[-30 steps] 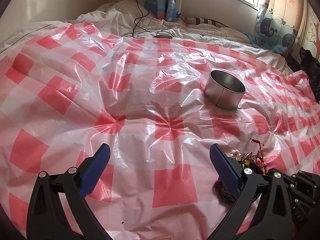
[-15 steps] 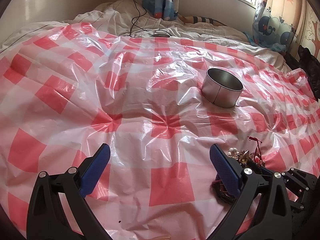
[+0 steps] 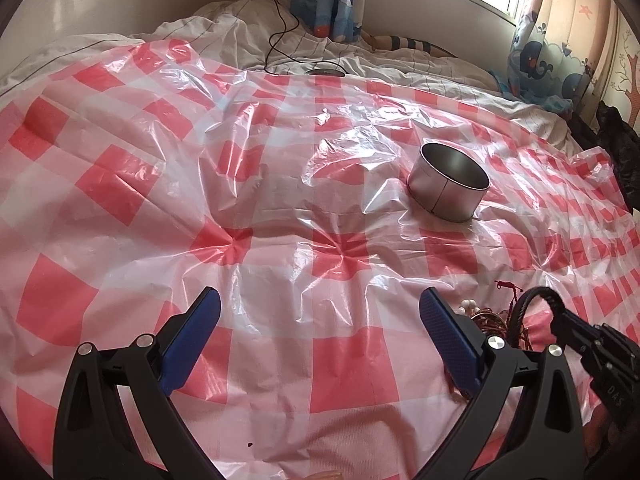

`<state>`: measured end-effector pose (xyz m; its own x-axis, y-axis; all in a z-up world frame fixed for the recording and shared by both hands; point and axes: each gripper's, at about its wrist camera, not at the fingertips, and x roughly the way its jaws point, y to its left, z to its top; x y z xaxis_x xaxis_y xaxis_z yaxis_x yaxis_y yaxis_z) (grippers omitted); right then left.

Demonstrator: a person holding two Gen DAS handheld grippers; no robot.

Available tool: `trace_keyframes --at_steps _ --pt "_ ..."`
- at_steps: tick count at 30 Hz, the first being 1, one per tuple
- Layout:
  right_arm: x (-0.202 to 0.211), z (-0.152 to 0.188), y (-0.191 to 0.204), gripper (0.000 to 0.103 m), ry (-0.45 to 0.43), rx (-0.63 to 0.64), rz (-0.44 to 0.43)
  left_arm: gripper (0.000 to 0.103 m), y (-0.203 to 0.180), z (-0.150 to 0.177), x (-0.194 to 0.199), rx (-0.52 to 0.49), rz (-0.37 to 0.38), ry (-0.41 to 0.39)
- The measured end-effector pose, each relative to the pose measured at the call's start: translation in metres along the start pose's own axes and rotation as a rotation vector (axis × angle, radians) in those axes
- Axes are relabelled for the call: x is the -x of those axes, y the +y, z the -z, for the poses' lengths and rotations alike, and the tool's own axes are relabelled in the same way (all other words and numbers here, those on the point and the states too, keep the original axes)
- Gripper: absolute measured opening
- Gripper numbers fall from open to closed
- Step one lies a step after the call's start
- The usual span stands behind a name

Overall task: Organize jewelry
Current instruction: 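Lift the black braided bracelet with the right gripper while the left gripper moves to the pile, then close the left gripper on beaded jewelry while the right gripper holds the black bracelet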

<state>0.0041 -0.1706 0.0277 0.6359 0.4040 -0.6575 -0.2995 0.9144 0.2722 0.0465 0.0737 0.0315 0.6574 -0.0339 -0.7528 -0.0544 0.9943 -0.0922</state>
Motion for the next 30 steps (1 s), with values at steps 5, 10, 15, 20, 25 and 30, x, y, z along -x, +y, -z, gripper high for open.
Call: trace_keyframes --at_steps 5,10,15,20,25,30 --pt "0.011 -0.004 -0.024 0.010 -0.050 -0.106 0.020 0.096 -0.015 0.006 -0.002 -0.061 0.141 0.041" --pt "0.017 -0.005 -0.042 0.011 -0.068 -0.187 0.026 0.096 -0.064 0.025 0.015 -0.297 0.253 -0.026" --pt "0.018 -0.006 -0.043 0.012 -0.071 -0.192 0.021 0.096 -0.108 0.050 0.023 -0.489 0.314 -0.036" --pt "0.017 -0.006 -0.039 0.014 -0.067 -0.187 0.011 0.084 -0.124 0.060 0.016 -0.480 0.405 0.016" --pt "0.018 -0.007 -0.040 0.014 -0.063 -0.192 0.011 0.064 -0.126 0.065 -0.002 -0.448 0.381 0.071" --pt "0.007 -0.003 -0.047 0.014 0.007 -0.218 0.038 0.019 -0.110 0.057 -0.010 -0.357 0.493 0.087"
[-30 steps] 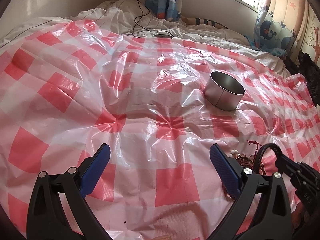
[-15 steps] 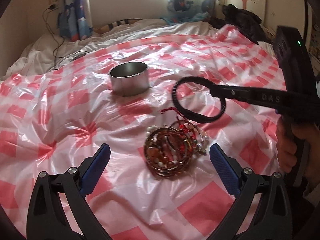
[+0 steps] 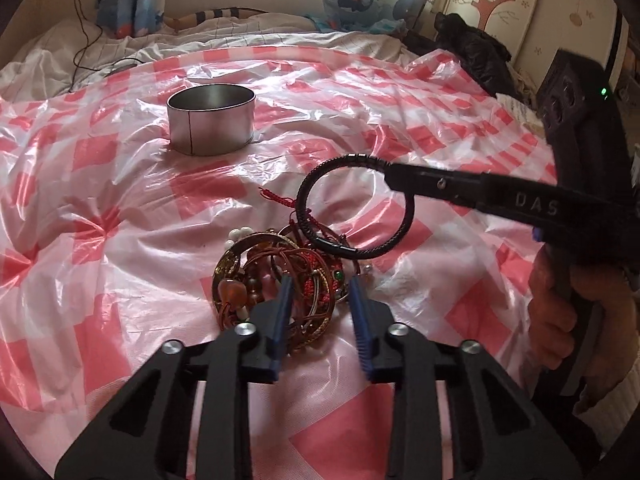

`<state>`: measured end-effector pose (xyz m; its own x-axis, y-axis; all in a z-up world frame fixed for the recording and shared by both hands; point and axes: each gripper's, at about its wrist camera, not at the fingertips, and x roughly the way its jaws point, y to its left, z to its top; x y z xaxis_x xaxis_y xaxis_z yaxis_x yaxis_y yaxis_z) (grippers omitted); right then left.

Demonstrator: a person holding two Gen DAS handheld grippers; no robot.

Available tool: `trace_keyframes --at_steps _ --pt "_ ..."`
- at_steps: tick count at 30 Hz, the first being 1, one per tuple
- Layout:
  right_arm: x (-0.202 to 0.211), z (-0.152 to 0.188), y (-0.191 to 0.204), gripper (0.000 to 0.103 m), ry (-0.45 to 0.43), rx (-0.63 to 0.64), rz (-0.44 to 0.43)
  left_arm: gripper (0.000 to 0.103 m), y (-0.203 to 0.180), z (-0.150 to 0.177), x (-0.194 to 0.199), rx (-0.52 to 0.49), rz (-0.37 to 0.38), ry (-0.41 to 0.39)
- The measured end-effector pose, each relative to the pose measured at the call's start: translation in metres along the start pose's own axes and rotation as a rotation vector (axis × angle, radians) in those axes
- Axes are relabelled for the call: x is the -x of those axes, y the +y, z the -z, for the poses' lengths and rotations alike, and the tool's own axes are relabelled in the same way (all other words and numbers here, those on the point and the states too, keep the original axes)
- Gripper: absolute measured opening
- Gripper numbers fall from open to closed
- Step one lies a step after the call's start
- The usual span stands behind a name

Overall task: Organize jewelry
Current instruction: 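Close the left gripper on beaded jewelry while the right gripper holds the black bracelet, then carry both held pieces over the silver tin and open both grippers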

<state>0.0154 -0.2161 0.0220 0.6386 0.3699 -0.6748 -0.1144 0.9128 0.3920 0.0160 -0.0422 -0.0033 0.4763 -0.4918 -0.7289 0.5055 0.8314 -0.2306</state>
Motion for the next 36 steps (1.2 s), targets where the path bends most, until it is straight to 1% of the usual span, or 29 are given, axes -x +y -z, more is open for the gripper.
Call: trace_keyframes --at_steps 2,3,4,6,7,8,9,10,12,14,16,18,20,26,30,33,36 --pt "-0.008 0.003 -0.003 0.021 0.041 -0.010 0.012 0.007 0.003 0.000 -0.001 0.001 -0.014 0.004" --pt "-0.012 0.004 -0.003 0.029 0.057 -0.012 0.021 0.005 0.003 -0.001 0.000 0.002 -0.017 0.002" --pt "-0.016 0.007 -0.004 0.033 0.073 -0.010 0.039 0.003 0.004 -0.002 0.002 0.007 -0.011 -0.007" --pt "-0.023 0.010 -0.004 0.034 0.097 0.000 0.067 0.002 0.005 -0.005 0.008 0.008 -0.004 -0.033" --pt "-0.026 0.012 -0.005 0.033 0.104 0.001 0.074 0.002 0.006 -0.006 0.012 0.012 0.000 -0.048" --pt "-0.028 0.014 -0.006 0.030 0.107 0.005 0.084 0.002 0.009 -0.007 0.016 0.022 0.008 -0.063" --pt "-0.028 0.014 -0.006 0.021 0.104 0.010 0.094 0.002 0.011 -0.009 0.020 0.033 0.015 -0.078" --pt "-0.028 0.013 -0.006 0.015 0.097 0.011 0.098 0.002 0.014 -0.010 0.024 0.041 0.024 -0.093" --pt "-0.023 0.012 -0.005 0.010 0.076 0.017 0.095 0.002 0.018 -0.013 0.034 0.054 0.045 -0.130" --pt "-0.018 0.010 -0.001 0.010 0.050 0.038 0.103 0.002 0.024 -0.016 0.045 0.071 0.074 -0.176" --pt "-0.013 0.008 0.002 0.010 0.025 0.046 0.100 0.002 0.030 -0.018 0.052 0.090 0.075 -0.203" --pt "-0.007 0.005 0.003 0.010 -0.008 0.045 0.089 0.002 0.039 -0.019 0.054 0.126 0.095 -0.209" --pt "-0.002 0.001 0.004 0.010 -0.030 0.046 0.082 0.002 0.043 -0.020 0.054 0.138 0.095 -0.209" --pt "-0.005 -0.004 0.002 0.010 -0.017 0.036 0.077 0.002 0.038 -0.029 0.047 0.097 0.069 -0.182" --pt "-0.004 -0.018 0.010 0.010 -0.026 0.070 0.066 0.002 0.036 -0.039 0.049 0.075 0.050 -0.183" --pt "-0.007 -0.027 0.008 0.010 -0.020 0.074 0.064 0.002 0.038 -0.057 0.051 0.058 0.043 -0.192" --pt "-0.011 -0.040 0.003 0.010 -0.023 0.066 0.072 0.002 0.040 -0.081 0.051 0.041 0.037 -0.211"
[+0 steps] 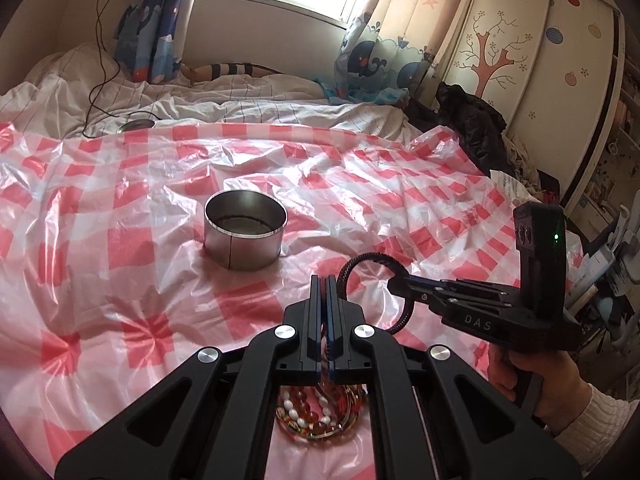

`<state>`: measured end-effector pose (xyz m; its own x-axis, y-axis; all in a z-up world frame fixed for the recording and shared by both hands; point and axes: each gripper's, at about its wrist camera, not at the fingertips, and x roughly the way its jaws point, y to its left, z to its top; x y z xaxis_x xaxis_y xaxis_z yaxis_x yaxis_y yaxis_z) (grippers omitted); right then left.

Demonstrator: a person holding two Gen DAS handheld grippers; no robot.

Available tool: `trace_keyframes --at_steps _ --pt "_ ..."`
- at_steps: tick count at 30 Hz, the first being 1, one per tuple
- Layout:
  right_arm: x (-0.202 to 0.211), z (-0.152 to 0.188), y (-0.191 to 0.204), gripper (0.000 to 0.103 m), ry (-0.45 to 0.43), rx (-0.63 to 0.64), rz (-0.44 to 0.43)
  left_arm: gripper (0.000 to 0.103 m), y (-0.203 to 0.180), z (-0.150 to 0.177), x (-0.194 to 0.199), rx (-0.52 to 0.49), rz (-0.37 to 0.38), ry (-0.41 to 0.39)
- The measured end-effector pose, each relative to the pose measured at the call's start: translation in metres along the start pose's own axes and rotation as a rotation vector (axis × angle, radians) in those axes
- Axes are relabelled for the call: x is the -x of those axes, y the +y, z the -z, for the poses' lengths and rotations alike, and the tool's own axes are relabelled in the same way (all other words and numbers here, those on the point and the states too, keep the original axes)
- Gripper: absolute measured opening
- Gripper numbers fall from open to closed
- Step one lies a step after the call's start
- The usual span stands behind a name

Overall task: Organize jewelry
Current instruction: 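Carry both held pieces over the silver tin and open both grippers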

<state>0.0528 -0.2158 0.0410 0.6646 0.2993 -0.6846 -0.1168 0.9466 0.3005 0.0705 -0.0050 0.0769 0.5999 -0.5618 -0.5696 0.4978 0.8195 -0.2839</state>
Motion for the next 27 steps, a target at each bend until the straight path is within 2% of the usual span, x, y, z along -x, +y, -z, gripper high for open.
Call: trace_keyframes --at_steps 8,13,20,23,25,27 --pt "-0.022 -0.052 -0.001 0.010 -0.035 0.036 0.026 0.002 0.017 -0.058 -0.023 0.019 0.001 -0.069" --pt "-0.042 -0.079 -0.003 0.010 -0.053 0.055 0.060 0.002 0.035 -0.073 -0.059 0.052 -0.011 -0.059" --pt "-0.068 -0.098 -0.006 0.010 -0.046 0.070 0.079 0.002 0.052 -0.081 -0.100 0.091 0.003 -0.030" --pt "-0.076 -0.100 -0.005 0.010 -0.038 0.078 0.085 0.002 0.064 -0.079 -0.120 0.125 -0.028 0.017" --pt "-0.082 -0.102 -0.004 0.010 -0.032 0.087 0.088 0.003 0.074 -0.076 -0.139 0.146 -0.058 0.093" --pt "-0.088 -0.103 -0.002 0.010 -0.025 0.097 0.090 0.009 0.080 -0.072 -0.151 0.148 -0.108 0.157"
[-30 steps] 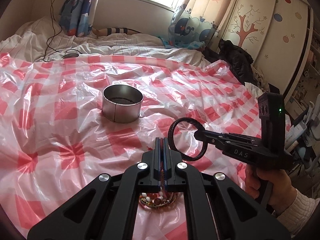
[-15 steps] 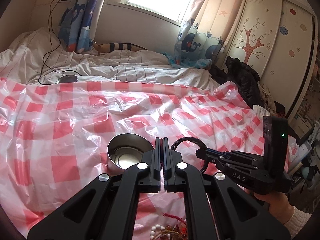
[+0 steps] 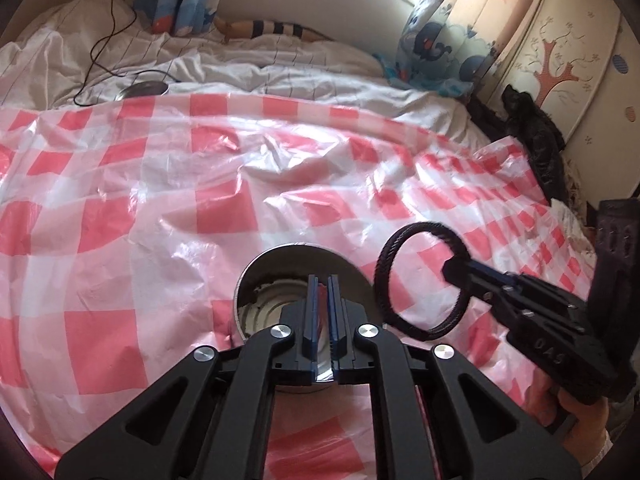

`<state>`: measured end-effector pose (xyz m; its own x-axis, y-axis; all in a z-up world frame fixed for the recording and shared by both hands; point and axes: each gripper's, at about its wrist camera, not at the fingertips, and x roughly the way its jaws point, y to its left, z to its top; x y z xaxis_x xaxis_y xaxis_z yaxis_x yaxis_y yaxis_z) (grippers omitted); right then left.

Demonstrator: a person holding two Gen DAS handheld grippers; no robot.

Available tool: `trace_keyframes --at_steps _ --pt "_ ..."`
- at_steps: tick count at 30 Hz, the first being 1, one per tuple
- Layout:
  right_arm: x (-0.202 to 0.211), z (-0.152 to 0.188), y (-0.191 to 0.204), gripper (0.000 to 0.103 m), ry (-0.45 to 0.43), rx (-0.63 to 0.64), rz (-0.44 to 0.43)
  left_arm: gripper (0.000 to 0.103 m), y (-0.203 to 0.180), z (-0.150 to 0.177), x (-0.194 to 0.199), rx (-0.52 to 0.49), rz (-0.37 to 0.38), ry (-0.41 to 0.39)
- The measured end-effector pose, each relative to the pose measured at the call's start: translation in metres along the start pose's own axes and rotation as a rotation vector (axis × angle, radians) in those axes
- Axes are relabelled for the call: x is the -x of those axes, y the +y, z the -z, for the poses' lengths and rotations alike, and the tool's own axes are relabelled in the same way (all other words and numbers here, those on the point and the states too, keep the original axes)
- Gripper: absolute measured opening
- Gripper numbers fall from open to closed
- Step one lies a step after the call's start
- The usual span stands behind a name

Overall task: Organize jewelry
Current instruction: 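Carry both held pieces over the silver tin and open both grippers, then move the left gripper to the silver bangle while the right gripper reaches the red cord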

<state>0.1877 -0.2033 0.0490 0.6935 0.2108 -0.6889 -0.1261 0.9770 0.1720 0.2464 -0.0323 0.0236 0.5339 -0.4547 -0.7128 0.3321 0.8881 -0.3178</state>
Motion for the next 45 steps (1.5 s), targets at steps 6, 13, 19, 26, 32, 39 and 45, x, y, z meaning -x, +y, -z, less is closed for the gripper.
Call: trace_keyframes --at_steps 6,13,19,26,32,39,45 --pt "-0.015 -0.003 0.017 0.010 0.023 0.055 0.000 0.054 0.014 -0.004 0.024 0.034 -0.046 -0.024" --pt "-0.036 -0.011 0.048 0.010 0.061 0.133 0.005 0.075 0.034 -0.002 0.076 0.109 -0.074 -0.107" --pt "-0.046 0.001 0.051 0.034 0.097 0.159 0.035 0.081 0.036 0.013 0.097 0.106 -0.136 -0.126" --pt "0.035 0.013 0.028 0.034 -0.023 0.104 0.040 0.088 0.019 0.074 0.118 0.027 -0.253 -0.124" --pt "0.099 0.100 0.012 0.041 -0.015 0.064 0.036 0.088 -0.008 0.140 0.123 -0.108 -0.265 -0.047" --pt "0.089 0.111 0.026 0.038 0.051 0.051 -0.059 0.088 -0.027 0.145 0.115 -0.195 -0.154 0.015" --pt "0.067 0.124 0.032 0.038 0.133 0.081 -0.073 0.088 -0.036 0.150 0.107 -0.244 -0.142 0.050"
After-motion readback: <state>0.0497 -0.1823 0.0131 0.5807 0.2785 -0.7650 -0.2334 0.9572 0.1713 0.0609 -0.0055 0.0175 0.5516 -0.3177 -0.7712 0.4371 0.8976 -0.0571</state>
